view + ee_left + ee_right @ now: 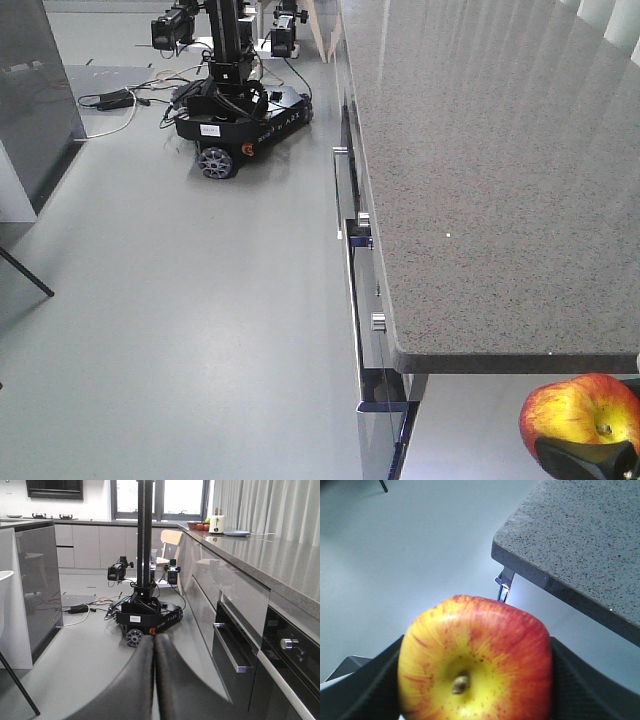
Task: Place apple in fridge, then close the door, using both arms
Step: 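Hold the apple in the right gripper while the base turns away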
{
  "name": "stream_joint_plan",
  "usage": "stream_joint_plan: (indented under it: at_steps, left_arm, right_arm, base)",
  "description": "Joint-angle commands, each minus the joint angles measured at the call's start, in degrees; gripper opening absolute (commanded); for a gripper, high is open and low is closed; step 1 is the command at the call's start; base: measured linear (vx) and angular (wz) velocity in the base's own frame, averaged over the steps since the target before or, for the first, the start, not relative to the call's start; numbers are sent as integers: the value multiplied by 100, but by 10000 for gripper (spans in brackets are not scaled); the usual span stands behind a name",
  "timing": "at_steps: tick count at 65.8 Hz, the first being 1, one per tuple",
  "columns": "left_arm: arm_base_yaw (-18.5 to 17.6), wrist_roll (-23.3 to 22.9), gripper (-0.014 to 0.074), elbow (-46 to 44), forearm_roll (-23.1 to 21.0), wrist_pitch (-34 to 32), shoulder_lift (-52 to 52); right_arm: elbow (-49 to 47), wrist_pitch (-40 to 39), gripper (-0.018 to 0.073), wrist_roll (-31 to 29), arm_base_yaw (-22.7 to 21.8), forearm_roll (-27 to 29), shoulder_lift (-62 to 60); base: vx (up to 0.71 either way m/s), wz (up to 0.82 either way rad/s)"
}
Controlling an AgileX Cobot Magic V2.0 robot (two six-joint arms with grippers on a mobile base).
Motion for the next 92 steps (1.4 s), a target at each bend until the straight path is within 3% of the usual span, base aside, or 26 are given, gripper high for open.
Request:
stream_joint_plan:
  at_steps: [1, 92]
  left_arm:
    - [-7, -45, -6, 171, -21, -427, -87]
    - [-7, -45, -6, 171, -21, -427, -87]
  right_arm:
    - [-156, -339, 357, -16, -18, 22, -3]
    - [-156, -332, 357, -16, -18, 22, -3]
  base:
    - [0, 0]
    - [-1, 6]
